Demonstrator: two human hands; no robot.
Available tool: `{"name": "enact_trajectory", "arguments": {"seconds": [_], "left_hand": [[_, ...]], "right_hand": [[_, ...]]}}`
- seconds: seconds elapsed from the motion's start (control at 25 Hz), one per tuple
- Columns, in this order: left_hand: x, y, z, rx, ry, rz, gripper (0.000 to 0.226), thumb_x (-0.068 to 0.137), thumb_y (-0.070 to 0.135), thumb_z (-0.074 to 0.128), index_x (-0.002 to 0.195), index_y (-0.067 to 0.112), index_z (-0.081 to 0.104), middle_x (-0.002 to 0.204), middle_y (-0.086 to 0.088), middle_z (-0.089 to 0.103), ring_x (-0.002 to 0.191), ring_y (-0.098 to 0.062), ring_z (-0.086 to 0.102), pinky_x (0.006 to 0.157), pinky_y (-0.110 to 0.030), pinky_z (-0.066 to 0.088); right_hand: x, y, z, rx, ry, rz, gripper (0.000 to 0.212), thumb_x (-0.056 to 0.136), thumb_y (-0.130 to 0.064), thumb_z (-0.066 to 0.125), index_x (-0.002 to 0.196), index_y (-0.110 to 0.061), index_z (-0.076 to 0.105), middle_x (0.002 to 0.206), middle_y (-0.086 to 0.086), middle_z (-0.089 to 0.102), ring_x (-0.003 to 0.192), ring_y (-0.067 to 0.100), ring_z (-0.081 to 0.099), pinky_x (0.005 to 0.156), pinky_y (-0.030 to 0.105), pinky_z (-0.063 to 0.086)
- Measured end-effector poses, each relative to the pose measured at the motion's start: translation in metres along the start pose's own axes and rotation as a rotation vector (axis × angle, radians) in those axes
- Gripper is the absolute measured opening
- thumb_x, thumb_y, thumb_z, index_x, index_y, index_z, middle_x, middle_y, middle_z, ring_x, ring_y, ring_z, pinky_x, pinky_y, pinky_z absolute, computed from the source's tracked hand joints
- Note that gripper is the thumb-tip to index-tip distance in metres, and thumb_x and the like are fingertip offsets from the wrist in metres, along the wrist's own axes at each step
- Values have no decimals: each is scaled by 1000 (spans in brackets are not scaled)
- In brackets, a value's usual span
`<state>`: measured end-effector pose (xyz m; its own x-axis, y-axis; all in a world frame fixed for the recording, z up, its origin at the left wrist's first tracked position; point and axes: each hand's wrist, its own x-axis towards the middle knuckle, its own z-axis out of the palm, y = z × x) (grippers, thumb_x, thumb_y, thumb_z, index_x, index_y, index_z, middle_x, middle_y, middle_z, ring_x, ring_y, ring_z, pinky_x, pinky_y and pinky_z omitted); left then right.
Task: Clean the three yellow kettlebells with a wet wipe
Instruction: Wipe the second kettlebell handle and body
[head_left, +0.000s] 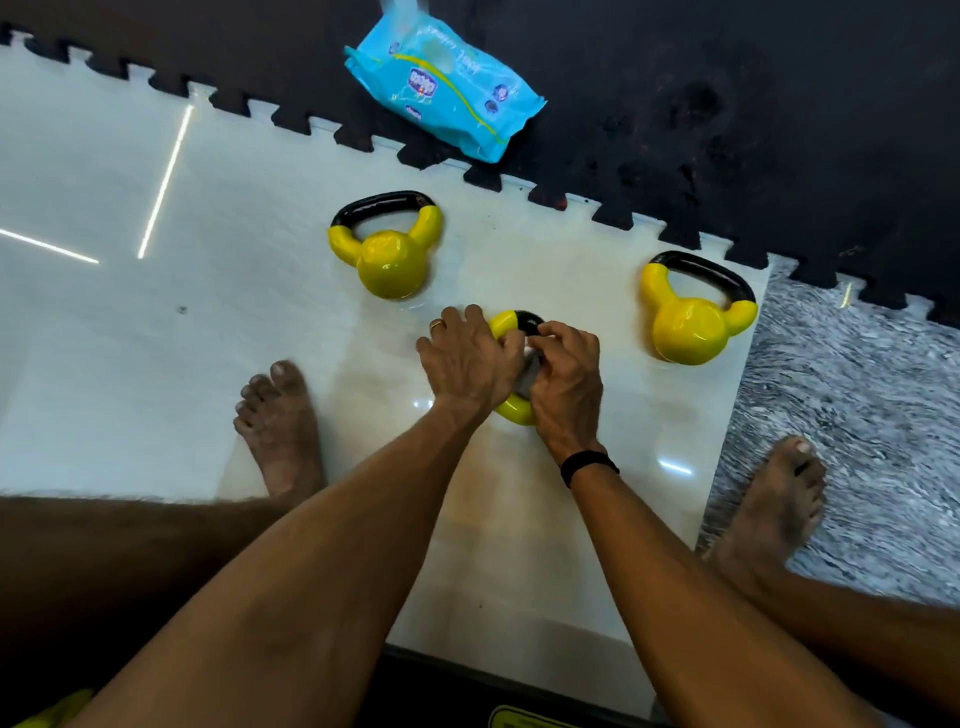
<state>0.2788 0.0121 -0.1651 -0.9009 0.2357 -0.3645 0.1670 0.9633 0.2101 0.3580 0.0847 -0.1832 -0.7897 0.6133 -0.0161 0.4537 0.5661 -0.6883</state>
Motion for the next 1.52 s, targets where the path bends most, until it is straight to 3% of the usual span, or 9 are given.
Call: {"name": "enact_trajectory", "arguments": {"seconds": [0.16,0.32,0.44,0.6,0.88,1.0,1.2,1.4,1.52], "left_hand": [[-2,-4,2,0,47,17,65,77,55,21,104,7,57,106,-16,59,97,-37,56,80,-42,39],[-3,-12,6,-13,98,14,65,75,55,20,96,7,58,98,-16,60,90,-37,58,77,-42,38],[-2,-9,6,6,87,0,55,82,54,31,96,8,59,98,-15,61,90,-37,58,79,-42,38],[0,-5,5,30,95,8,51,80,51,35,93,8,59,95,-15,61,87,-36,58,78,-42,37],[1,-4,12,52,181,19,42,77,47,50,82,7,61,82,-15,63,73,-35,61,72,-40,41],[0,-3,11,50,177,32,46,78,48,40,85,7,62,85,-15,63,76,-35,61,74,-40,41],[1,-1,7,46,136,34,46,80,45,36,90,8,61,91,-15,62,81,-35,60,78,-42,39],[0,-3,10,43,176,60,48,78,45,30,84,8,60,85,-15,62,74,-34,60,73,-41,38],[1,-3,8,59,168,56,43,81,43,36,87,7,60,88,-15,62,77,-35,60,74,-41,38]], "right_hand": [[15,-13,-6,75,123,133,24,84,-10,50,94,-2,69,101,16,63,99,32,59,77,37,54],[43,-26,-16,82,188,24,29,88,3,43,108,0,64,106,19,57,102,28,58,85,18,45],[29,-20,-5,92,54,-81,21,89,3,50,105,1,64,110,17,59,102,26,60,86,25,50],[25,-13,0,145,124,104,25,85,8,51,103,2,66,111,18,63,104,28,62,87,20,46],[43,-1,-8,76,-148,261,27,81,-8,71,108,-5,70,108,15,67,99,28,62,90,34,50],[55,-8,-8,57,-178,173,22,75,-3,71,98,-4,71,97,16,65,90,28,62,84,35,52],[80,-19,-9,47,-429,-30,23,71,5,68,93,-1,71,94,17,63,81,17,55,73,27,48],[76,-18,-15,18,-434,-86,22,76,0,70,97,3,72,96,22,62,84,27,59,75,34,52],[74,-25,-10,-32,-387,-9,20,76,0,67,95,1,72,98,22,62,89,30,60,78,36,52]]}}
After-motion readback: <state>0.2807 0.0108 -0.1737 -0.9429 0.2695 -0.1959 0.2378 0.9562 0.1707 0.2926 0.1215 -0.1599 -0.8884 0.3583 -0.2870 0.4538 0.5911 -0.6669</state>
